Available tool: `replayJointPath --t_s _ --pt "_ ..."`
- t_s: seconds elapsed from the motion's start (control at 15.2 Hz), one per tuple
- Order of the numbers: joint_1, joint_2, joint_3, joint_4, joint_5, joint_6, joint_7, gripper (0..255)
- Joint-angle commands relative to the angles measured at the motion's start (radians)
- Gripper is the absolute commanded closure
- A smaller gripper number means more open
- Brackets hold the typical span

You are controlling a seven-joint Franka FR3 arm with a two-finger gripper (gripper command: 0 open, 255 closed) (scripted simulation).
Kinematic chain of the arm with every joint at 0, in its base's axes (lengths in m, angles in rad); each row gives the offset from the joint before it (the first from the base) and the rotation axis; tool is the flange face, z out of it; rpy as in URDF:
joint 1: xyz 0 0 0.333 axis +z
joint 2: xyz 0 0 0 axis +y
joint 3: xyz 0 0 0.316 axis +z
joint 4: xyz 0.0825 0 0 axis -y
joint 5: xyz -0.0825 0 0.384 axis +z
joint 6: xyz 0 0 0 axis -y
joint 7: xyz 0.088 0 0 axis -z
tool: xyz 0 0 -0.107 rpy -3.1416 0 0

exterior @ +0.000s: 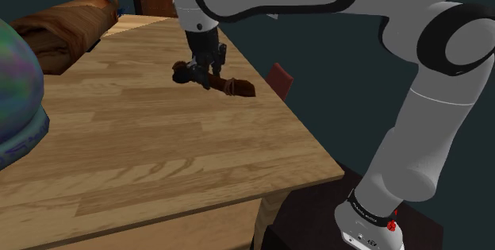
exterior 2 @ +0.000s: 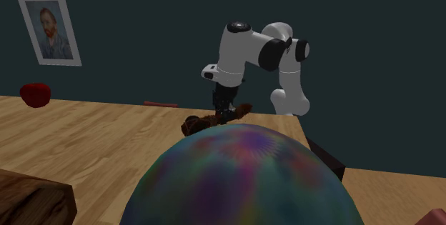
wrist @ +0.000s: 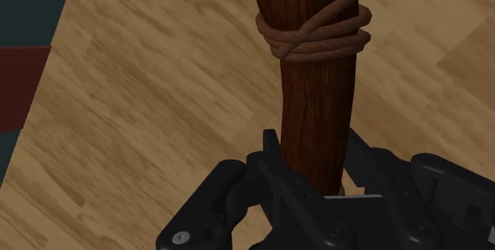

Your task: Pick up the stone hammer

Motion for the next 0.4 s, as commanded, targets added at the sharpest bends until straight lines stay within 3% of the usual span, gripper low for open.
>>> replayJointPath --t_s 0.0,0.33 --pt "0.005 0.010 0.002 0.040 -0.005 -0.031 -0.004 255" --pt "0.011 0.023 0.004 0.098 -0.011 -0.077 -0.012 255"
